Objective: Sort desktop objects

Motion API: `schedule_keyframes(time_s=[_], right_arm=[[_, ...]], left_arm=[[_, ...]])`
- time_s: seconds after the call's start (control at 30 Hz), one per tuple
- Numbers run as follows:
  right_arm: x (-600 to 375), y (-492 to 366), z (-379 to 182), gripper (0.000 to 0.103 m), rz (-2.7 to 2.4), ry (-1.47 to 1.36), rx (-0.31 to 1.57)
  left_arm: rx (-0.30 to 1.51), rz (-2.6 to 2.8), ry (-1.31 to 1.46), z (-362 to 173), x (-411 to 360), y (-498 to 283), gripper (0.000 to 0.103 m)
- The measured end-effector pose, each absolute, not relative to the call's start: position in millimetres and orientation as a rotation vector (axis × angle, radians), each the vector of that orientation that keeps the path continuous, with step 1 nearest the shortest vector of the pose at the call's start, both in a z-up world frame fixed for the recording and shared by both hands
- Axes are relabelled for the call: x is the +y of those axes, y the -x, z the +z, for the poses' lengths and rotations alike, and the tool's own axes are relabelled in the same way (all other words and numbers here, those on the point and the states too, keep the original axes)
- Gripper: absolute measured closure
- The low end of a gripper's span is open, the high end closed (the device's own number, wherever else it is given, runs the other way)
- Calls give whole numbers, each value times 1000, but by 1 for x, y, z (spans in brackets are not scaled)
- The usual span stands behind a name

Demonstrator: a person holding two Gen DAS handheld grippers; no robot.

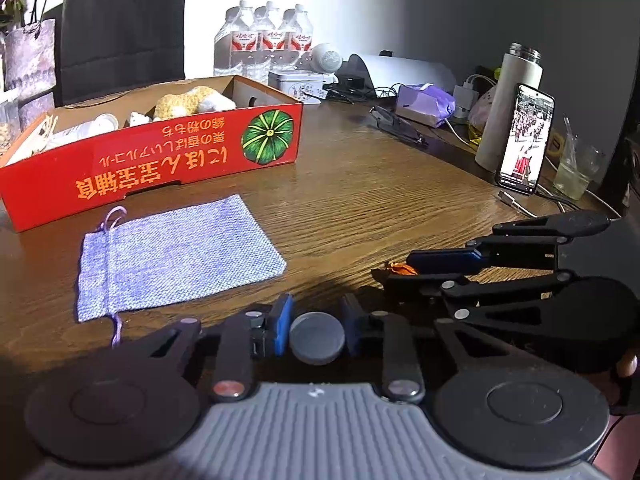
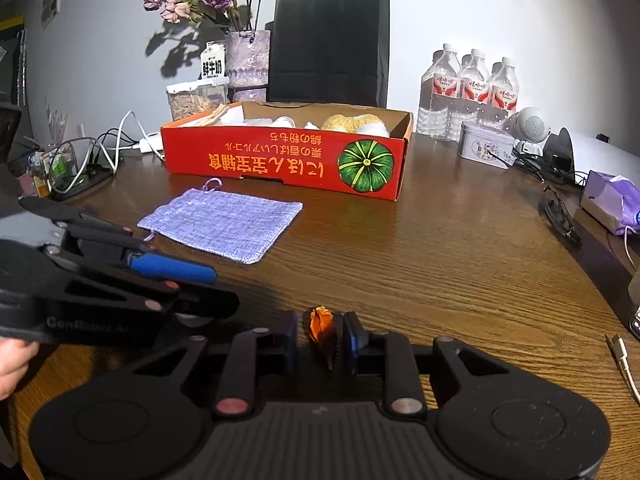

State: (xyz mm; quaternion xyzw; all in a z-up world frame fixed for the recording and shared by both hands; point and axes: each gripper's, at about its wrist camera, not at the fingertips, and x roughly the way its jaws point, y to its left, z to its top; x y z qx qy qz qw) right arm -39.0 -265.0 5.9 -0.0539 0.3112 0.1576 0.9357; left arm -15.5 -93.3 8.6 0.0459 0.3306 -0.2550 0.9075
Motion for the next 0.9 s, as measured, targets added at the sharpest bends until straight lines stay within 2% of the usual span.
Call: schedule_keyframes(time_s=[0.1, 0.13, 0.17, 0.5, 0.57, 0.63, 0.73, 0.83, 0.9], right_arm=[[-265, 38, 6, 82, 328, 108, 637], [-265, 38, 6, 89, 334, 105, 638], [-265, 38, 6, 90, 341, 104, 638], [-246, 26, 7, 90, 376, 110, 638], [-240, 26, 8, 89, 385, 120, 637], [-238, 28, 8, 79, 384, 132, 636], [-241, 32, 10, 74, 383, 134, 633], [-245, 33, 8, 74, 376, 137, 643], [-247, 32, 8, 74, 377, 127, 646]], left_arm=[[672, -521, -89, 12, -89, 18, 76], [668, -520, -86, 13, -88, 19, 76], [664, -521, -87, 14, -87, 20, 76], [644, -398, -58, 19, -58, 21, 76], [648, -384, -63, 17, -52, 22, 76], [652, -366, -63, 14, -45, 23, 75], [652, -380, -84, 11, -42, 29, 75], [643, -390, -83, 10, -41, 34, 58], [645, -377, -70, 9, -38, 35, 57]])
